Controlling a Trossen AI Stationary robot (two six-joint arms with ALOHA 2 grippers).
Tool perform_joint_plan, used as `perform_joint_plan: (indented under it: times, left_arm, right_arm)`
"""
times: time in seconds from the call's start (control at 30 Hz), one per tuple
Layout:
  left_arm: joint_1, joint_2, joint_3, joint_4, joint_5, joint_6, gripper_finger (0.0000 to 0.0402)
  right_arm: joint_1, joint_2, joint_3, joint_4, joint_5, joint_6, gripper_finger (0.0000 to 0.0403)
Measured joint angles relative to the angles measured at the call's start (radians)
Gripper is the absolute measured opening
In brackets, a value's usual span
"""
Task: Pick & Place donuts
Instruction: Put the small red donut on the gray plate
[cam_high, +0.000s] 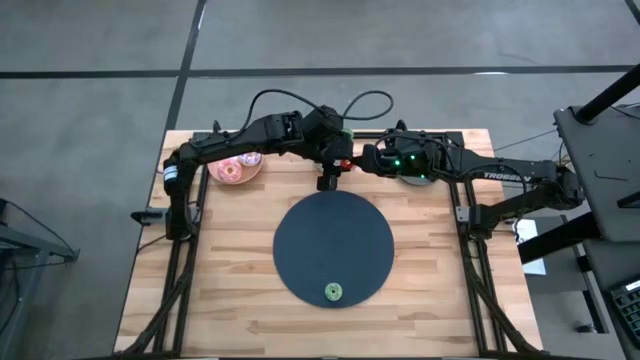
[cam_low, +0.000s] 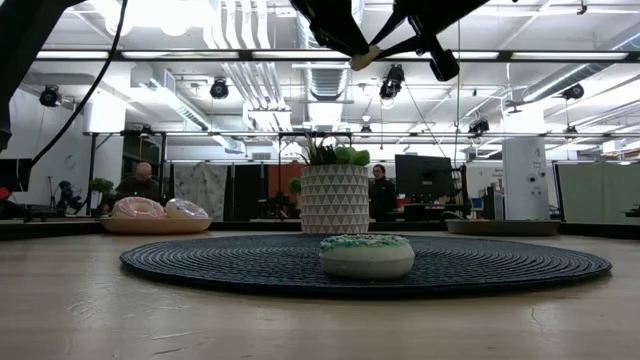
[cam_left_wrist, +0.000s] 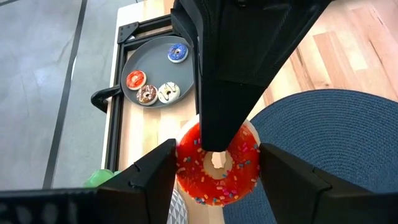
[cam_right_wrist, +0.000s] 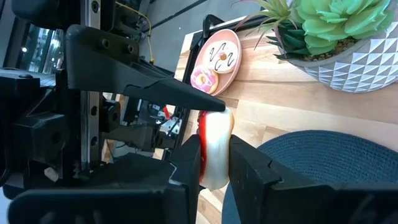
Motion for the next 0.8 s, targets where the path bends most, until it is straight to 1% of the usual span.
perform_joint_plan:
  times: [0.53,0.8]
  left_arm:
    - [0.0,0.0,0.0,0.0,-0.001,-0.001,0.0193]
    - [0.0,0.0,0.0,0.0,-0.002,-0.003,0.0193]
  right_arm:
    - [0.0,0.0,0.0,0.0,0.001,-0.001,0.0087]
    - [0.0,0.0,0.0,0.0,0.001,-0.008,0.0072]
